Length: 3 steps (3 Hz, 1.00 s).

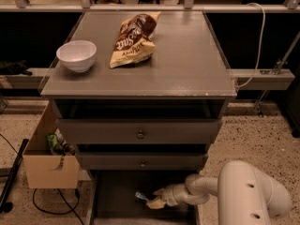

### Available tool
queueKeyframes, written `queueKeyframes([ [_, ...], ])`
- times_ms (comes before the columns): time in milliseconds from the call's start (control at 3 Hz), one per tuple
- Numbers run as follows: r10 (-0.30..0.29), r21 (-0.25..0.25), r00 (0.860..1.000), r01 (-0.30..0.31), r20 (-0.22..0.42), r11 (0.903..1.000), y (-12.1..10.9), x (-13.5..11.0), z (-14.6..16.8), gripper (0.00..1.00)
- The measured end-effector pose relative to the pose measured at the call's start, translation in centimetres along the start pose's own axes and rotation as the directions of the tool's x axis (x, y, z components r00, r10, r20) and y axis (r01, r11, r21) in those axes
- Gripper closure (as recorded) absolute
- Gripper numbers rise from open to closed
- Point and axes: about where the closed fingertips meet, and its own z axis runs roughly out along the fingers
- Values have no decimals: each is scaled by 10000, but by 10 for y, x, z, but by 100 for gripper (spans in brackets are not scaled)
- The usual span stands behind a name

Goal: Place redbull can into bottom drawer

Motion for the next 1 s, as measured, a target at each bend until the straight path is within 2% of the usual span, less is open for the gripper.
queueKeyframes([
  [667,0,-1,10000,0,0,10000,0,0,0,11],
  [1000,0,-3,10000,0,0,10000,0,0,0,0],
])
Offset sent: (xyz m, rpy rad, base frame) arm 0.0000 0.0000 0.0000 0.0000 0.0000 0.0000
